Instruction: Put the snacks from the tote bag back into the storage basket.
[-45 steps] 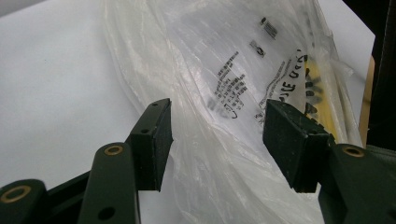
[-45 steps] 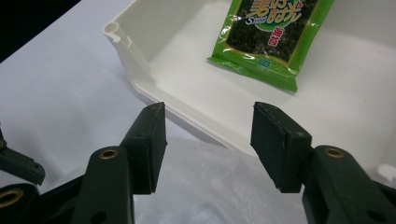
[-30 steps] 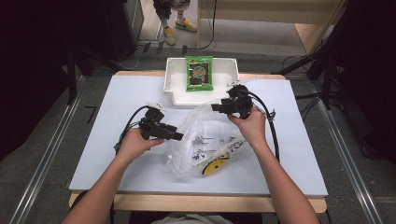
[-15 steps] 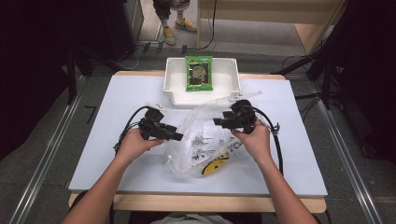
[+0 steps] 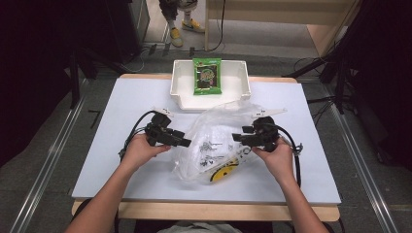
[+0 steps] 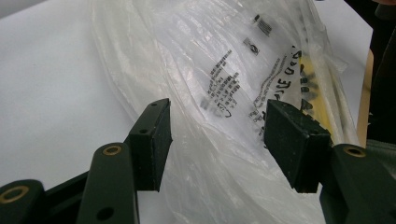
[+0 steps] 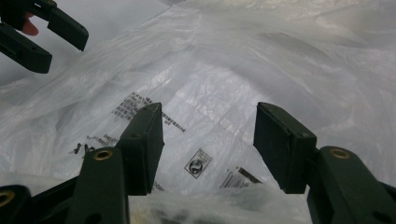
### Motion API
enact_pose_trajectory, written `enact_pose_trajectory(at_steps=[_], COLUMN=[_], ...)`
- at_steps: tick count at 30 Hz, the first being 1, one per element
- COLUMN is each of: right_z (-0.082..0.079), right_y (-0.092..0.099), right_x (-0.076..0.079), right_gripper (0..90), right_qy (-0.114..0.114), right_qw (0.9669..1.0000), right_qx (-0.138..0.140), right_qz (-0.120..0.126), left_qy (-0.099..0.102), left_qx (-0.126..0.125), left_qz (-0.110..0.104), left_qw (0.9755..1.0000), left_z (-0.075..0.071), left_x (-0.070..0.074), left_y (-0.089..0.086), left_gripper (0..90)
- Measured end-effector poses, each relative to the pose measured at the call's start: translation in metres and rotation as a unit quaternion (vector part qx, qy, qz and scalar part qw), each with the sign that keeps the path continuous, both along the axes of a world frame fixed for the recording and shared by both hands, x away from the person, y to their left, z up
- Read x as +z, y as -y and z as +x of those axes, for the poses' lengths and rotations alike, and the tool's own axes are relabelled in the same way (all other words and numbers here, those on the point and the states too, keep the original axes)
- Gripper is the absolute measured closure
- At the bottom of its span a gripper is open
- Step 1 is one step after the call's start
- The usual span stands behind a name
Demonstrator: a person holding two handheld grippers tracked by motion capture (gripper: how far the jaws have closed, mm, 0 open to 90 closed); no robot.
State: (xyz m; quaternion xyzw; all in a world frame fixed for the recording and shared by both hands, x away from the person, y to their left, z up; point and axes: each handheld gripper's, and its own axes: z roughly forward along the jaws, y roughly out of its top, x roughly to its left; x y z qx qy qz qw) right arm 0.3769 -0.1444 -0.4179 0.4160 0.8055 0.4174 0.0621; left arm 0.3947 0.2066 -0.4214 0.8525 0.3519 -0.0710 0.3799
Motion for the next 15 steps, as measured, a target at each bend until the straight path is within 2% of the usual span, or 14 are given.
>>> enact_pose_trajectory(at_steps=[5,15], right_z=[-0.007,-0.01], right_y=[0.01,0.016], right_x=[-0.003,-0.013], right_gripper=[43.5,43.6], right_qy=[0.007,0.002], right_qw=[1.0,1.0], right_qx=[-0.003,0.003], right_qz=[-0.001,-0.002], left_qy=[0.001,0.009], left_qx=[0.0,0.0], left_qz=[-0.002,0.001], left_qw=[1.0,1.0], left_z=[-0.002,-0.005], left_x=[0.0,-0.001], left_y=[0.0,-0.002], left_gripper=[42.5,41.9])
